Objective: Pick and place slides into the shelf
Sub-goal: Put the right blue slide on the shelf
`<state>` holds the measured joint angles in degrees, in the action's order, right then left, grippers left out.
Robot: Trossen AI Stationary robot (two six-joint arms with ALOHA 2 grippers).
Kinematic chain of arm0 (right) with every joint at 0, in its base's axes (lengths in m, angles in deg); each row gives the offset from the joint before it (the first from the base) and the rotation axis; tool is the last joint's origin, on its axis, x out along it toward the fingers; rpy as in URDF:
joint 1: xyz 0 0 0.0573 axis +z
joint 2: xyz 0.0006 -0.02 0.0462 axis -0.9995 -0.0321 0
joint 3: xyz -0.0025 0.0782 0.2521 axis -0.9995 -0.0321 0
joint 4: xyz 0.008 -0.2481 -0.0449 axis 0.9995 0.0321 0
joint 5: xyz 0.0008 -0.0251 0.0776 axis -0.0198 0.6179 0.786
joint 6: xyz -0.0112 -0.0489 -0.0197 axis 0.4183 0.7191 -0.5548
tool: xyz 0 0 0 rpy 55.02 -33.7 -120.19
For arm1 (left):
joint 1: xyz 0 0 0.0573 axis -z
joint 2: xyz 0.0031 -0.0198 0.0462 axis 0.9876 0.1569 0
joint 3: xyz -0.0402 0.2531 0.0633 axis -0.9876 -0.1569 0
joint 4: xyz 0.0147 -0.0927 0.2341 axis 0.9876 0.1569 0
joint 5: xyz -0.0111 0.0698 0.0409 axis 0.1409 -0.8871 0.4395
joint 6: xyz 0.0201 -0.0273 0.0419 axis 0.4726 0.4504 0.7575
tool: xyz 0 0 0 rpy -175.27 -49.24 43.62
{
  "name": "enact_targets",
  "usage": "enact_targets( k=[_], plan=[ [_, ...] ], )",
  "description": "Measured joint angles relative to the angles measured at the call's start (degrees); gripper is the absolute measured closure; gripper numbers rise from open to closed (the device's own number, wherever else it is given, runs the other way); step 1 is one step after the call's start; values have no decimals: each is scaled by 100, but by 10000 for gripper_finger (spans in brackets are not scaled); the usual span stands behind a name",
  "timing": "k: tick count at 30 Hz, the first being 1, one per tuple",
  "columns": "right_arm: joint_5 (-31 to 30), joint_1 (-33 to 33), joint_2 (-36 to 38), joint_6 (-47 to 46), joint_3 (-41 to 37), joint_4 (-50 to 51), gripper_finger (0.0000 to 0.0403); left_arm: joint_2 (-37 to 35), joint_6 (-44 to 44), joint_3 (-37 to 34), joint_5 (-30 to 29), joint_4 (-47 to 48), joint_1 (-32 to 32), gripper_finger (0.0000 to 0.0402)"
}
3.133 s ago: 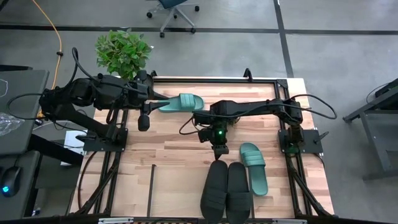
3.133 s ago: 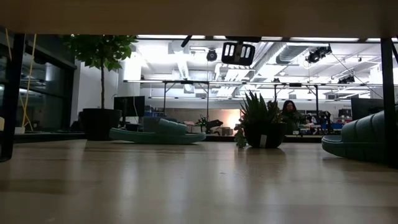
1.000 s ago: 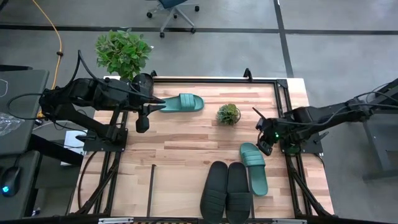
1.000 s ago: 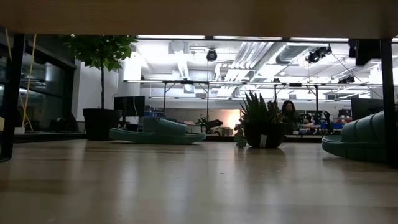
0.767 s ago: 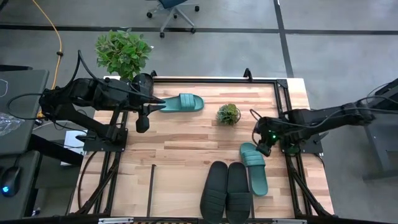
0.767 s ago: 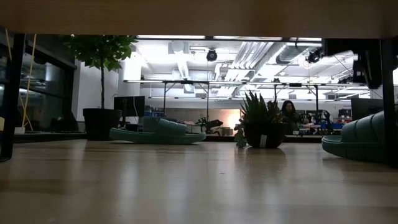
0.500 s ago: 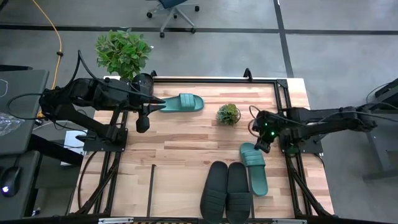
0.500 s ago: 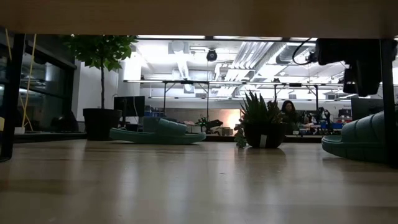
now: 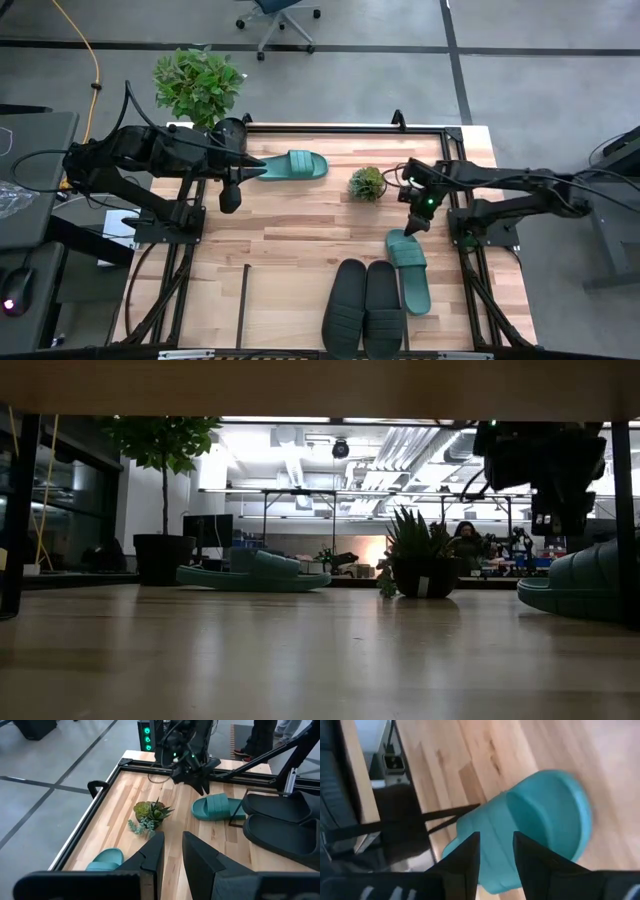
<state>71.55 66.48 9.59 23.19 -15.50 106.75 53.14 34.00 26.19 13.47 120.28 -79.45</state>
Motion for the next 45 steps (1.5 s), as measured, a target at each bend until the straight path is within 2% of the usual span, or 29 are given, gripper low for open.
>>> enact_targets(
  k=[10,26,35,45],
  plan=[
    [272,-1,-937,681,0,-24,246,55,-37,0,1,7,0,344],
    [283,1,-1649,914,0,-223,245,197,-34,-4,7,127,0,344],
    [489,10,-1960,1026,0,-247,245,195,-34,-4,9,153,0,344],
    [518,446,-1976,1093,0,-361,245,195,-34,-4,5,153,0,344]
  ],
)
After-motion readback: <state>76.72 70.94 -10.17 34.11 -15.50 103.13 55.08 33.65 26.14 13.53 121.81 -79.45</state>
